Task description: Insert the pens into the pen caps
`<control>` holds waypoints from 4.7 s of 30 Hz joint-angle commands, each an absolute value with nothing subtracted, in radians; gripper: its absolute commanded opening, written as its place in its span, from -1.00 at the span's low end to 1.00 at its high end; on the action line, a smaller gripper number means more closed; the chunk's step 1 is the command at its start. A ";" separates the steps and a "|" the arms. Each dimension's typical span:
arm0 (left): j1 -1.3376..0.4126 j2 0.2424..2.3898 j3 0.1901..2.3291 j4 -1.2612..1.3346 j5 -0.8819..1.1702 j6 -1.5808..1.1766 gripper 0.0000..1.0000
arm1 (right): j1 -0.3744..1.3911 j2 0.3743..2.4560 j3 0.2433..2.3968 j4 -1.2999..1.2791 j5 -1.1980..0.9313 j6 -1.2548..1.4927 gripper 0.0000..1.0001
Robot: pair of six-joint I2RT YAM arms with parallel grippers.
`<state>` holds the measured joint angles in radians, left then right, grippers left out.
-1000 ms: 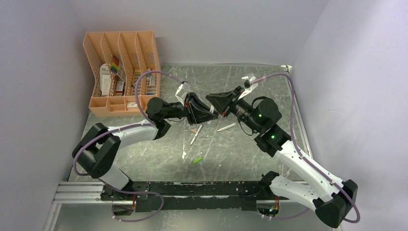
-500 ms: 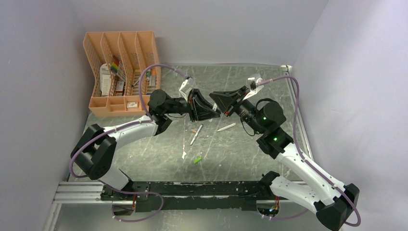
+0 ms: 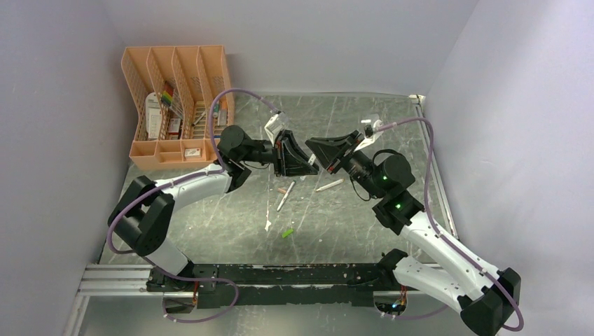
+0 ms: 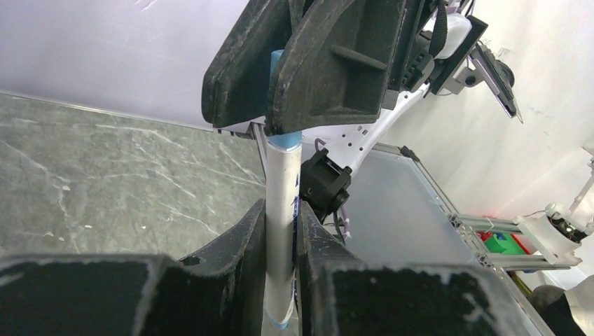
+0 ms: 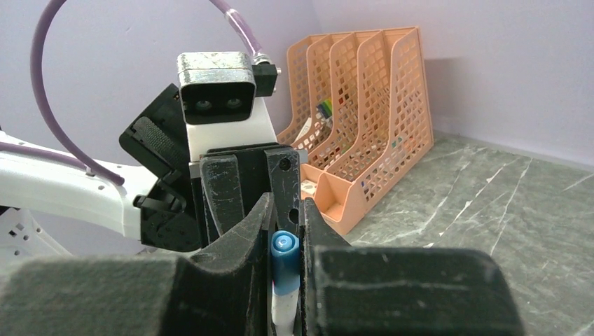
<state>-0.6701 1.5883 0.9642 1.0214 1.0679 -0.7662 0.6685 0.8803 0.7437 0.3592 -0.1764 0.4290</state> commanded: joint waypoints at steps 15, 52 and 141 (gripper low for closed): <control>-0.645 1.520 1.085 1.024 0.744 -0.597 -0.86 | 0.793 0.938 0.571 0.182 -0.287 0.603 -1.00; -0.580 1.797 1.185 0.049 -0.003 -0.298 -0.86 | 0.793 0.751 0.640 -0.021 0.345 0.570 0.09; -0.797 1.302 0.707 0.348 0.080 -0.374 -0.86 | 0.586 1.489 0.741 -0.214 0.192 0.552 0.17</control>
<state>-0.7910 1.3350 0.6910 0.3363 0.1089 -0.3820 0.5472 1.4269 0.6762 -0.1959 0.1272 0.5350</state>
